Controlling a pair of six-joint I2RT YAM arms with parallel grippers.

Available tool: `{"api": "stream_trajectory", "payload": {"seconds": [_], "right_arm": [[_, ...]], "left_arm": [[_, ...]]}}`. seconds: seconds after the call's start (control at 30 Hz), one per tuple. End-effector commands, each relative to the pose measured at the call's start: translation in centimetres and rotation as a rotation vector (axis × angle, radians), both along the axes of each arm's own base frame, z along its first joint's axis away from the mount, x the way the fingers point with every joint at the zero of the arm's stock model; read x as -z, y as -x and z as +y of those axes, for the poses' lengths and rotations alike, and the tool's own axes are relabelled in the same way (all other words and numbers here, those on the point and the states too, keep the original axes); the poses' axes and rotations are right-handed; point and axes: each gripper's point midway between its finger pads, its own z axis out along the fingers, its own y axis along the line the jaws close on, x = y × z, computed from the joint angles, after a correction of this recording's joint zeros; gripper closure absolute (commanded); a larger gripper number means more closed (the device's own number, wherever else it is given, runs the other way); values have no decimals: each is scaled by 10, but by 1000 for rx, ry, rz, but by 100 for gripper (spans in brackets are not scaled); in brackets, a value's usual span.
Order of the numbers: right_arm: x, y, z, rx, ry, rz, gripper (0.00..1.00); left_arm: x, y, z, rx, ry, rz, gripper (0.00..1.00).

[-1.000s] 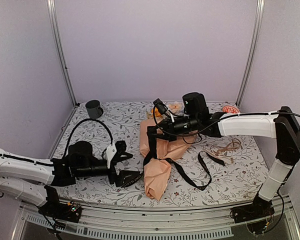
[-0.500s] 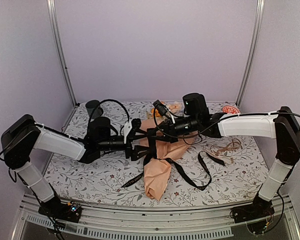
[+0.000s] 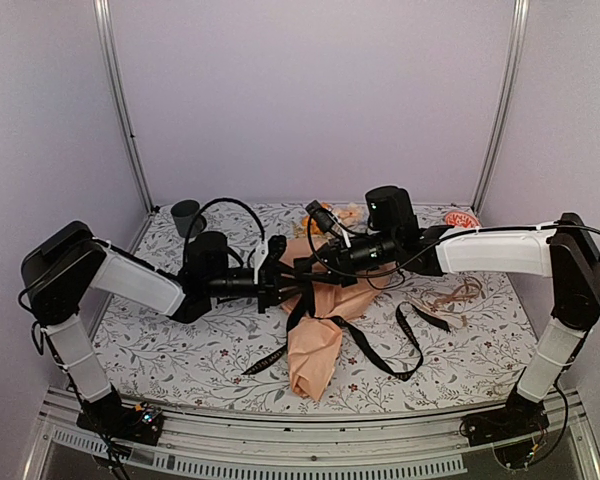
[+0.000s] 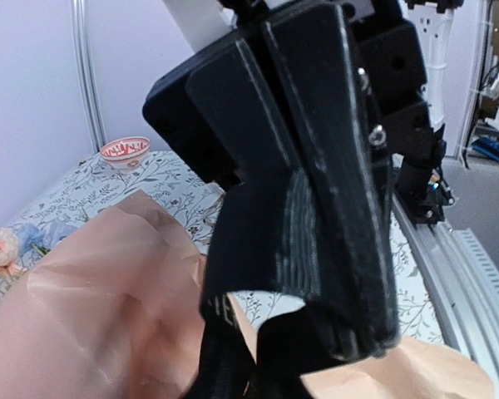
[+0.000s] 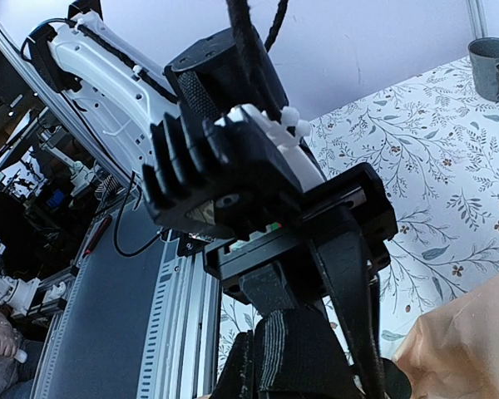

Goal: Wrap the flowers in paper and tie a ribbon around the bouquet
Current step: Cross the half-tied ribbon over the folded bouquet.

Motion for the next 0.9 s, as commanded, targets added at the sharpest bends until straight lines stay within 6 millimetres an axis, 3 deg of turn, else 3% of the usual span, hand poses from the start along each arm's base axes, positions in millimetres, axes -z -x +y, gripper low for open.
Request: {"api": "stream_trajectory", "payload": {"seconds": [0.0,0.13,0.27,0.4,0.53,0.67,0.77,0.87], "right_arm": [[-8,3,-3,-7,-11,-25,100],[-6,0,-6,28,12,-27,97],[-2,-11,-15,130,73,-37,70],[0,-27,-32,286,154,-56,51],[3,-37,-61,449,235,-59,42],[31,-51,-111,700,415,-9,41],[57,-57,-170,939,599,46,40],[78,-50,-219,1095,686,149,38]], "left_arm": [[-13,7,6,22,55,-23,100],[-10,10,11,-5,59,0,100],[-5,10,15,-64,51,0,100],[6,7,17,-110,20,5,100],[12,12,13,-122,-15,-8,100],[19,19,8,-133,-56,-26,100],[26,21,11,-148,-70,-7,100],[36,25,13,-151,-82,24,100]]}}
